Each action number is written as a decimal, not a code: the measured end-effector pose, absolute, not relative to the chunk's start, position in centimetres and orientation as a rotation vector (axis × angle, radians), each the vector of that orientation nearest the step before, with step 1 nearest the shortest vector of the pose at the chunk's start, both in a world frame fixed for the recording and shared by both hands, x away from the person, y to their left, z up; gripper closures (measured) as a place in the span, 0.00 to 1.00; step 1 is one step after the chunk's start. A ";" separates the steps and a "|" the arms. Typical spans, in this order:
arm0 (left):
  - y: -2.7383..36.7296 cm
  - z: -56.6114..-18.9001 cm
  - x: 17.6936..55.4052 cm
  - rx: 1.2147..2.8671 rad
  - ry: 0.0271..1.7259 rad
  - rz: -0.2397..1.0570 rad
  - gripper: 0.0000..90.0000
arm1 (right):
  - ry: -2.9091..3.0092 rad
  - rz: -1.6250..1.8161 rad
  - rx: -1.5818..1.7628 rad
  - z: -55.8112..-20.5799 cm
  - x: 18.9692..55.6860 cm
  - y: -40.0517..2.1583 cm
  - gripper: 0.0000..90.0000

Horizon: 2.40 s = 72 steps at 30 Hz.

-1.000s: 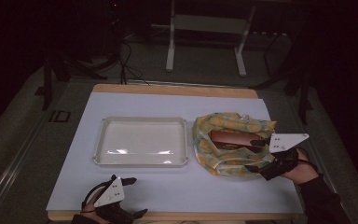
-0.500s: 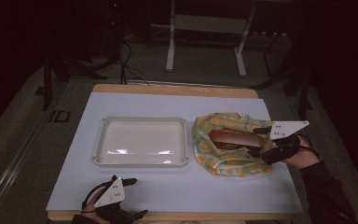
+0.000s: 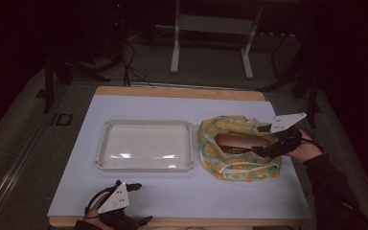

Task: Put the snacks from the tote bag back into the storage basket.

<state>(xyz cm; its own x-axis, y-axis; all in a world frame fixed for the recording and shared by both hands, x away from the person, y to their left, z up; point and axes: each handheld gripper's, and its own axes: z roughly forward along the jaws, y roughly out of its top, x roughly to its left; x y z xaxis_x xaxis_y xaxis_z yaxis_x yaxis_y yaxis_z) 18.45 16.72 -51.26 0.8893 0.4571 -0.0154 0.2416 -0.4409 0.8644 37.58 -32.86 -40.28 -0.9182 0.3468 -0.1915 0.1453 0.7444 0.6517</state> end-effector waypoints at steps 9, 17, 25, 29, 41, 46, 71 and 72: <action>16.7 -51.3 18.5 2.048 0.504 0.269 0.00 | 2.686 0.878 0.419 -42.6 39.4 -32.6 0.33; 16.7 -51.3 18.6 2.046 0.506 0.268 0.00 | 2.755 0.781 0.459 -44.4 41.3 -32.7 0.32; 16.7 -51.4 18.6 2.047 0.507 0.265 0.00 | 2.806 0.673 0.470 -45.6 42.4 -32.5 0.32; 16.8 -51.4 18.6 2.046 0.511 0.267 0.00 | 2.823 0.638 0.474 -46.3 42.8 -32.4 0.32; 16.8 -51.4 18.6 2.050 0.511 0.267 0.00 | 2.868 0.545 0.437 -47.2 42.9 -32.1 0.39; 16.8 -51.4 18.6 2.049 0.512 0.267 0.00 | 2.880 0.549 0.406 -47.1 42.9 -32.2 0.44; 16.8 -51.4 18.6 2.044 0.510 0.264 0.00 | 2.842 0.609 0.343 -43.2 42.2 -33.2 0.48; 16.8 -51.4 18.6 2.045 0.509 0.265 0.00 | 2.843 0.605 0.341 -43.0 42.2 -33.3 0.48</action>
